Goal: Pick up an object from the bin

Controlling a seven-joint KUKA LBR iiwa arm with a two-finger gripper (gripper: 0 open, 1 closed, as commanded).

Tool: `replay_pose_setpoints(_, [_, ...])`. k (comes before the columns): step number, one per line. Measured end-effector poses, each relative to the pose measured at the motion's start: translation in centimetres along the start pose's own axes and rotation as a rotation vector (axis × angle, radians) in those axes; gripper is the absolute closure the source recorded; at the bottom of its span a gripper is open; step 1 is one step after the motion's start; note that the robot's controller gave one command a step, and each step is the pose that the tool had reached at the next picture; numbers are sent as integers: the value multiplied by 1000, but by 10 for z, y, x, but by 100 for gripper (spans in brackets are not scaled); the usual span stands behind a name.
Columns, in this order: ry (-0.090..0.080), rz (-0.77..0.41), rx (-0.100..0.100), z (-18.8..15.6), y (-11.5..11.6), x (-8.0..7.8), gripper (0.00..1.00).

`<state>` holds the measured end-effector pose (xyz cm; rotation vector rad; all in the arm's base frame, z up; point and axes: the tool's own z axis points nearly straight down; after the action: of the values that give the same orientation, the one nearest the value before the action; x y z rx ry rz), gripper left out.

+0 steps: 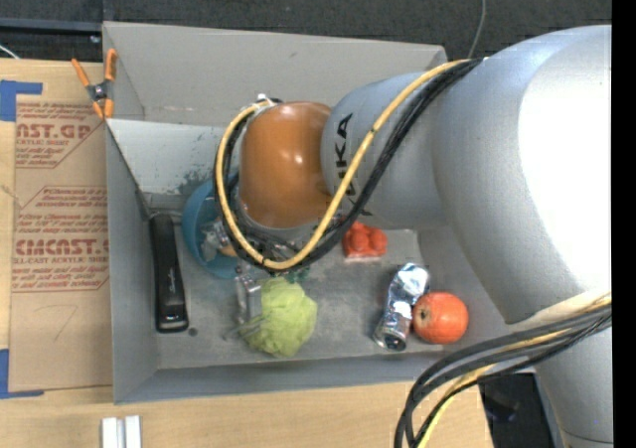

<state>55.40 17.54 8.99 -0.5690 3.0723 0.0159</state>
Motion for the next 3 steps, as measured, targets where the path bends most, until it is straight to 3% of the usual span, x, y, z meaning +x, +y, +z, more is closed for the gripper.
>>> replay_pose_setpoints(1, [-9, -121, 2, 16, 1, -32, 0])
replay_pose_setpoints(2, [1, 79, 1, -2, -18, -1, 0])
replay_pose_setpoints(3, [-12, 271, -4, 19, 1, -21, 0])
